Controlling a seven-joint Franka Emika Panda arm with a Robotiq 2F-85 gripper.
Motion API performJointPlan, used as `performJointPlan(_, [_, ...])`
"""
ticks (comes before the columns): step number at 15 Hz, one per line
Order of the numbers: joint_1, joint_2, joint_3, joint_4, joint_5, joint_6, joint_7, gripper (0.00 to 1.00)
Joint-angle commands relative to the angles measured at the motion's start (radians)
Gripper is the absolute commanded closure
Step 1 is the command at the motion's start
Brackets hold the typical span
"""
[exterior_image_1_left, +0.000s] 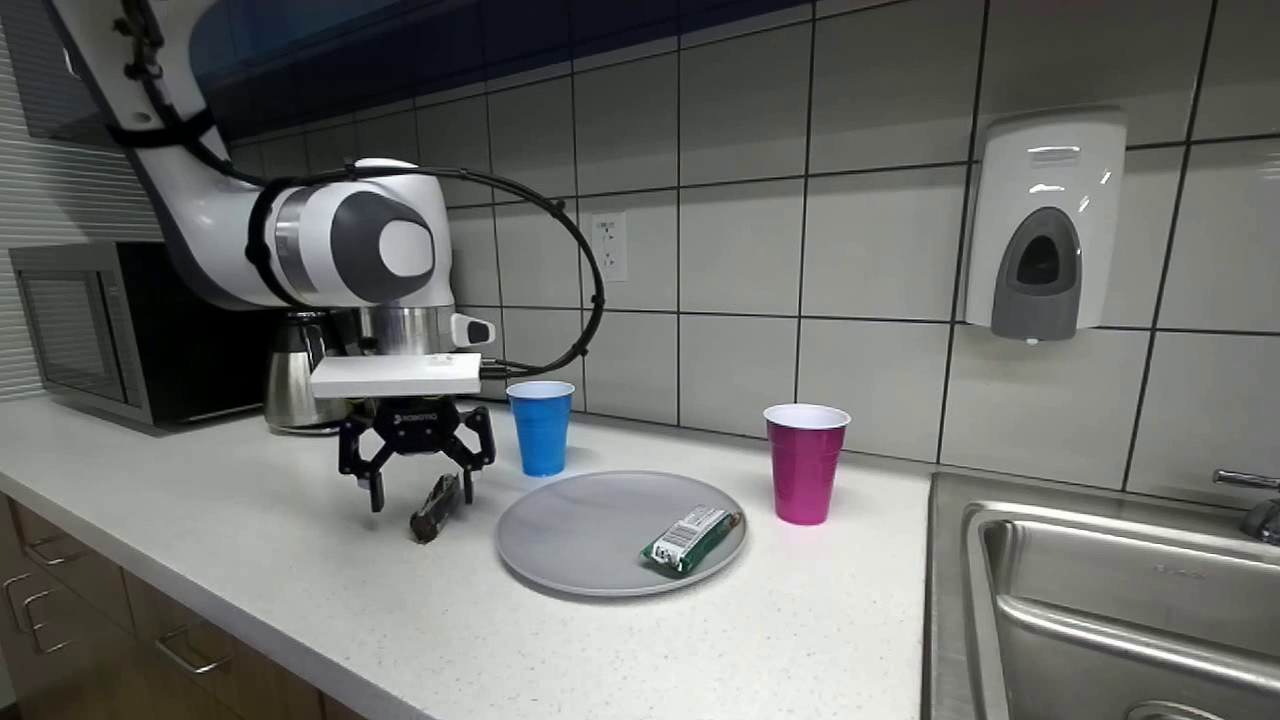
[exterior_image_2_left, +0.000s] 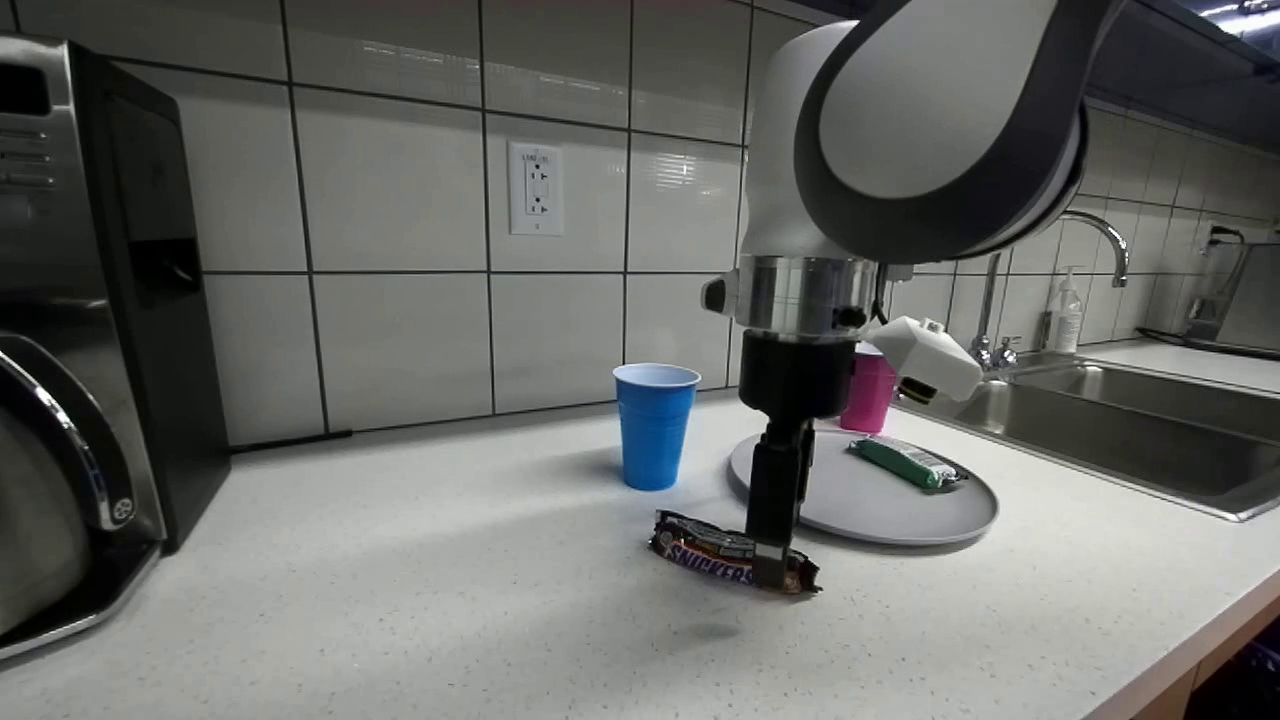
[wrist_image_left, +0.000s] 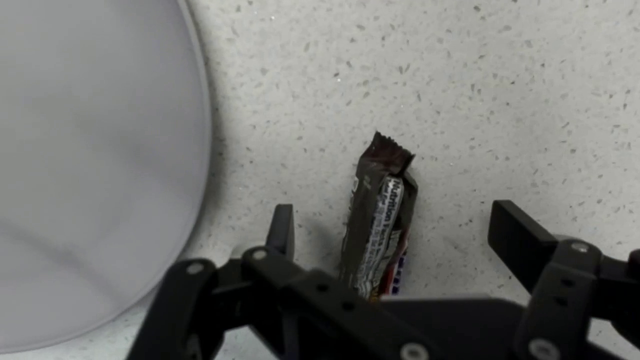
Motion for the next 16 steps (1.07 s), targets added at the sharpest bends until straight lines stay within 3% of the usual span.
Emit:
performJointPlan(1, [-0.013,0.030,0.012,0.041,-0.053,-0.009,0.033,0.00])
performJointPlan(9, [0.004,0.066,0.000,0.089,-0.138,-0.011,0.144,0.00])
performJointPlan(16, [0.015,0.084,0.003,0.113,-0.148,-0.026,0.224,0.00])
